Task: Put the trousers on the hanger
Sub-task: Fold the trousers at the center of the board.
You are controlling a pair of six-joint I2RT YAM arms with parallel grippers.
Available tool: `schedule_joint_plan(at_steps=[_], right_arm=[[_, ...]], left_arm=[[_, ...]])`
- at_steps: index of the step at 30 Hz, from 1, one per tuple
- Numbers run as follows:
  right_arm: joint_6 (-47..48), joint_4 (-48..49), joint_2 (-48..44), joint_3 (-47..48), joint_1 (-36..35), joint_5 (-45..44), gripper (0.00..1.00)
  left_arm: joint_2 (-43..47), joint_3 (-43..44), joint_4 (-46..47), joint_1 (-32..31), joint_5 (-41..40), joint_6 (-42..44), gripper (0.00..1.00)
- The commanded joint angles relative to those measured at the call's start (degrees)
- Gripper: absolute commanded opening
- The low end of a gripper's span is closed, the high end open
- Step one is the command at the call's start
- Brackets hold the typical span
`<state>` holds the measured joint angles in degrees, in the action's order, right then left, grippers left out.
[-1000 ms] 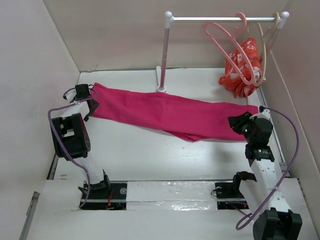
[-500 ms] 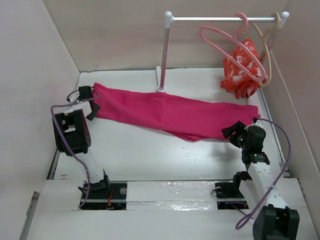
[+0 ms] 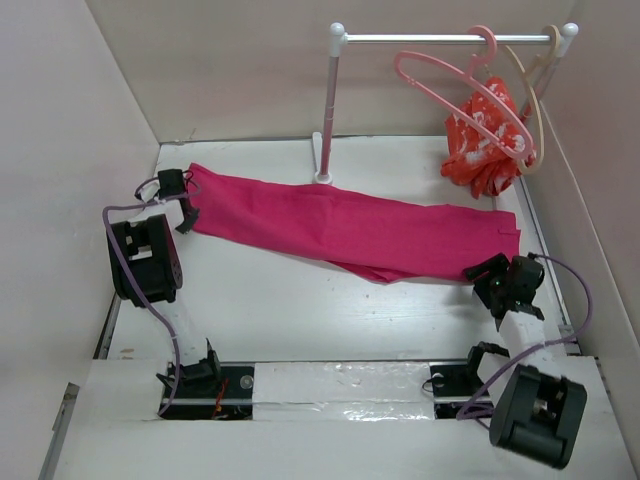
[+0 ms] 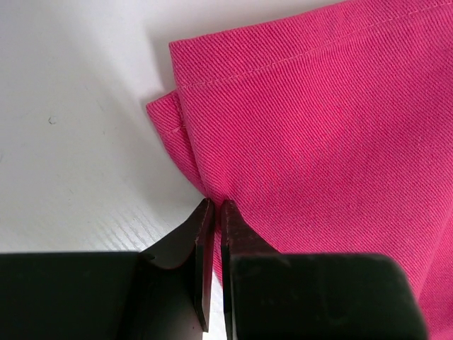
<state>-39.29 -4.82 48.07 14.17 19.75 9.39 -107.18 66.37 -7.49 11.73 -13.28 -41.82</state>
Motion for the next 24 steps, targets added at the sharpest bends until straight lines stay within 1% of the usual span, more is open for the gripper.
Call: schedule_joint_plan(at_steps=[1, 3, 5, 6, 7, 8, 9, 12, 13, 14, 15, 16, 17, 19, 21, 22, 24], right_arm=[[0.2, 4.2, 5.5, 1.6, 4.1, 4.9, 0.62], [0.3, 6.6, 9.5, 3.0, 5.6, 5.9, 0.60], [-0.4, 10.0, 12.4, 3.4, 6.6, 5.9, 0.45], [-0.1, 10.5, 14.0, 4.1, 7.4, 8.7, 0.40], [0.0, 12.7, 16.9, 4.1, 8.1, 9.5, 0.19], [0.2, 13.3, 18.1, 4.2, 8.1, 10.6, 0.07], [0.8, 13.3, 18.8, 4.5, 8.8, 13.1, 0.00], [1.5, 12.7, 15.6, 3.4, 8.8, 13.7, 0.00], [1.8, 10.8, 13.5, 2.5, 8.8, 13.1, 0.00], [1.8, 9.4, 8.8, 2.2, 8.8, 12.9, 0.00], [2.1, 8.1, 6.1, 1.9, 8.8, 12.9, 0.00], [2.4, 5.0, 3.4, 1.7, 8.8, 12.9, 0.00], [2.6, 2.0, -2.0, 1.6, 8.8, 13.0, 0.00], [3.6, -3.4, -7.1, 1.6, 8.8, 13.0, 0.00], [3.8, -5.2, -13.6, 0.7, 8.8, 12.7, 0.00], [3.5, -7.0, -15.4, 0.2, 8.8, 13.8, 0.00], [3.6, -9.1, -18.9, -0.7, 8.8, 14.0, 0.00]], left_arm=[[-1.5, 0.9, -1.8, 0.1, 0.4, 1.7, 0.00], [-1.5, 1.0, -1.9, 0.1, 0.2, 2.0, 0.00], [-0.7, 0.9, -2.0, 0.1, -0.7, 2.4, 0.00], [-0.4, 0.3, -1.9, 0.1, -1.0, 2.4, 0.00], [0.1, 0.3, -2.0, 0.1, -1.7, 2.5, 0.00], [1.4, 0.1, -2.7, 0.1, -3.7, 2.4, 0.00], [2.2, -0.4, -3.2, 0.1, -4.9, 2.4, 0.00], [6.4, -1.6, -5.7, 0.1, -11.8, 2.4, 0.00], [7.5, -2.0, -6.3, 0.1, -13.6, 2.4, 0.00], [9.8, -2.6, -7.5, 0.1, -16.5, 2.5, 0.00], [10.7, -3.9, -8.0, 0.1, -17.6, 2.9, 0.00], [11.9, -4.6, -8.5, 0.1, -18.7, 2.9, 0.00], [13.7, -5.2, -10.3, 0.1, -20.3, 2.7, 0.00], [15.8, -7.0, -12.5, 0.1, -21.2, 1.0, 0.00], [19.0, -9.9, -16.1, 0.7, -22.2, -1.1, 0.00], [20.3, -11.2, -16.8, 1.4, -22.8, -2.5, 0.00], [24.1, -14.5, -16.9, 1.4, -23.1, -2.8, 0.00]])
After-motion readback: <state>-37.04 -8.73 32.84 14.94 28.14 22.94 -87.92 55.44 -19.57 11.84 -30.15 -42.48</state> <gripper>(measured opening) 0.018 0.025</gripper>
